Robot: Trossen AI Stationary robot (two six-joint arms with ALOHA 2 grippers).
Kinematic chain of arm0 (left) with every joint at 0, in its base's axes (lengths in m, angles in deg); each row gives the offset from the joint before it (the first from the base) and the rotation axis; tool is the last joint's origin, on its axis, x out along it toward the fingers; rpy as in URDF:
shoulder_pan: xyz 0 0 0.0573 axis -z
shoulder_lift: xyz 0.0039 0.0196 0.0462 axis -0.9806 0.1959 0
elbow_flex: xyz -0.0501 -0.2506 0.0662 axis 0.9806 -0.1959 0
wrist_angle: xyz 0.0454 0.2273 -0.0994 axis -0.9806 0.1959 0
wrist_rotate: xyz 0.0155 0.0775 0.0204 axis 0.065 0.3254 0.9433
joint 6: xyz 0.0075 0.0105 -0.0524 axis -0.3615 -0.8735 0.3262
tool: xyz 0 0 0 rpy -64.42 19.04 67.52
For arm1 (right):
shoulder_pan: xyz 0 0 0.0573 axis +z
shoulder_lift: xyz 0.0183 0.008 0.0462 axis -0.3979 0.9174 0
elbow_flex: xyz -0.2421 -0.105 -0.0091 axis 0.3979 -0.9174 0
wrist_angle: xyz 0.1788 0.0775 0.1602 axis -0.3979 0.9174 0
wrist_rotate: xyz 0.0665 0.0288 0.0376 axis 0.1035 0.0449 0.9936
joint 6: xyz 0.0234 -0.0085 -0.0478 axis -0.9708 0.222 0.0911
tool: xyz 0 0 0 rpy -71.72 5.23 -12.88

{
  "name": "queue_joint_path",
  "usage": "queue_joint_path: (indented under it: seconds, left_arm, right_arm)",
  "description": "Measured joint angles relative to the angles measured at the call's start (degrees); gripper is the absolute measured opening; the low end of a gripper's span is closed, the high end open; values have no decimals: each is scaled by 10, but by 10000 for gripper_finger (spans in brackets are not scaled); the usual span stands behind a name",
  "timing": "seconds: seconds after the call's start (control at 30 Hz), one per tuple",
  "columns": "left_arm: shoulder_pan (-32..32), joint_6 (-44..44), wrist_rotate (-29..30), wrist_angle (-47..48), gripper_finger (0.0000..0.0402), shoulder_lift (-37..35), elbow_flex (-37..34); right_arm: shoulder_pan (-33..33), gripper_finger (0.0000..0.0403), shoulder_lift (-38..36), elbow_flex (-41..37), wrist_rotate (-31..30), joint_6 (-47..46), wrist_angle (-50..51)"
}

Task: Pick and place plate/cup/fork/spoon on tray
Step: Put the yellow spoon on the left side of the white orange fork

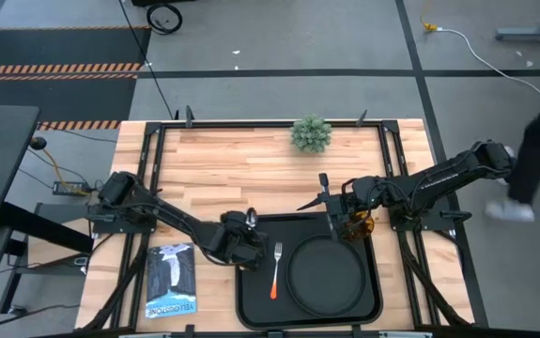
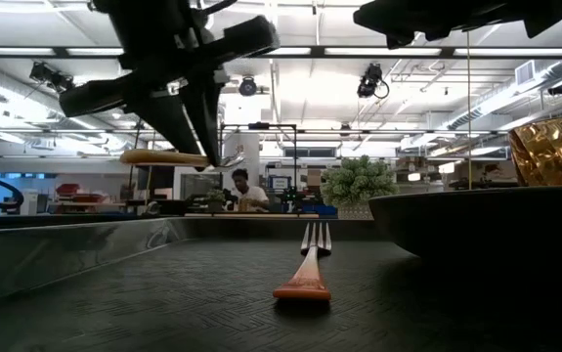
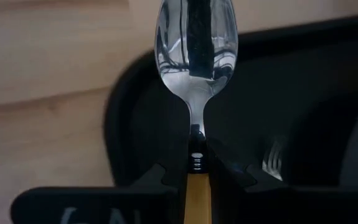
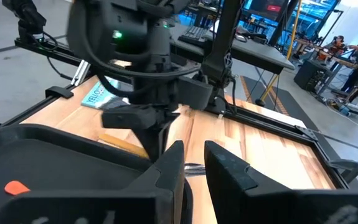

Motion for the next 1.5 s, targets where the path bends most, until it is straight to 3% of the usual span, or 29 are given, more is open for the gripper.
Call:
queue_joint_path:
  seconds: [0.57,0.83,1.5]
  left_arm:
    - [35,8,-7,16,53,118,156]
    - [57,50,-11,22,53,164,208]
    - [65,156,-67,88,53,202,214]
  right_arm:
    - [10,68,0,0,-4,5,9]
    - [11,68,0,0,-4,5,10]
    - [11,68,0,0,-5,9,10]
